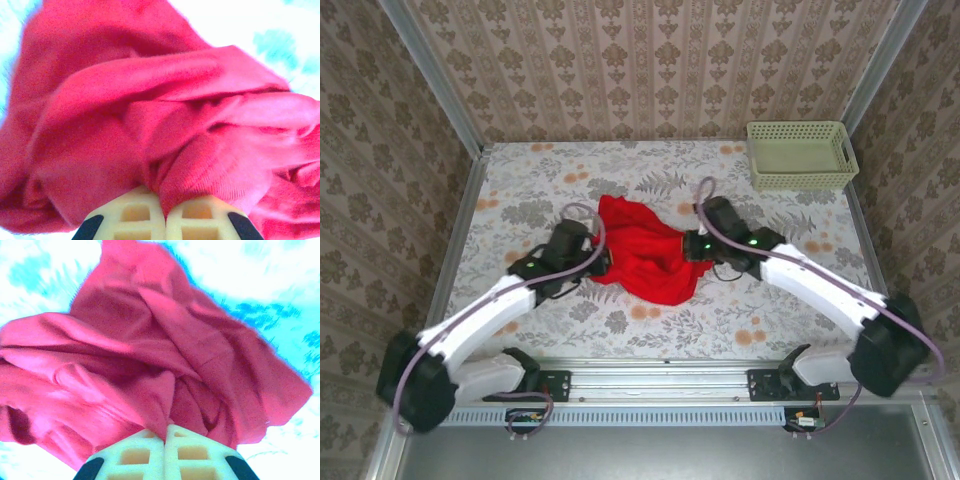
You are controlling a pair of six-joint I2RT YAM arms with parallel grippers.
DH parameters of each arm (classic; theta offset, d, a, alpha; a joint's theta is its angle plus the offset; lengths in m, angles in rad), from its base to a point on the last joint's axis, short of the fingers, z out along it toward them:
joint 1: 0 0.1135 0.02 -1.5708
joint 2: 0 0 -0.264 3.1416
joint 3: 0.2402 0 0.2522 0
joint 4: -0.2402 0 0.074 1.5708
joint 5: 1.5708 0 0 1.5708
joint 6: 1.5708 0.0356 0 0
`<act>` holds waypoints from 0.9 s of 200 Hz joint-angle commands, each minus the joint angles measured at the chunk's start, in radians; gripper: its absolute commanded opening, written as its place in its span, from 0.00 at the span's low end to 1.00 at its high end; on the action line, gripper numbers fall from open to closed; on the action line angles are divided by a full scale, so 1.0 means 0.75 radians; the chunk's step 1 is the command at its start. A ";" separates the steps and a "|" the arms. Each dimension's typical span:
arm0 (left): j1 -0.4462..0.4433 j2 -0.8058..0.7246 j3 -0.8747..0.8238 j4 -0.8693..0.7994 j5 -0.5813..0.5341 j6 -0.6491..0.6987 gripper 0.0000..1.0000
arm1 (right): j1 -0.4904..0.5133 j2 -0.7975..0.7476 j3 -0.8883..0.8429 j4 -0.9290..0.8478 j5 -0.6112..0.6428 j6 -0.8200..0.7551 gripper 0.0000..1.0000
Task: Fold the inside-out t-shirt
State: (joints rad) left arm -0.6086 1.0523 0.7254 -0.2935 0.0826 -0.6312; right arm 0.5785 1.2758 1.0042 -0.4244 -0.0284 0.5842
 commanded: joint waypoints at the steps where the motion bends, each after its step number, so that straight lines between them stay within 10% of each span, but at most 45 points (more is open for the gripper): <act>1: 0.161 -0.136 0.002 -0.098 0.122 0.140 0.04 | -0.099 -0.114 -0.039 0.008 -0.142 0.054 0.00; 54: 0.362 -0.010 0.034 -0.040 0.389 0.165 0.03 | -0.046 0.004 -0.132 0.113 -0.138 0.013 0.00; 113: 0.331 0.097 0.015 0.034 0.476 0.158 0.04 | 0.201 0.074 0.096 -0.094 0.125 -0.352 0.65; 180: 0.331 0.029 -0.044 0.063 0.484 0.157 0.07 | 0.321 0.487 0.295 0.104 0.177 -0.326 0.77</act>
State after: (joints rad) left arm -0.3546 1.1088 0.7067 -0.2760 0.4171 -0.5369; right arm 0.8200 1.5356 1.1599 -0.3859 0.0311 0.3603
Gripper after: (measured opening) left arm 0.068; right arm 0.765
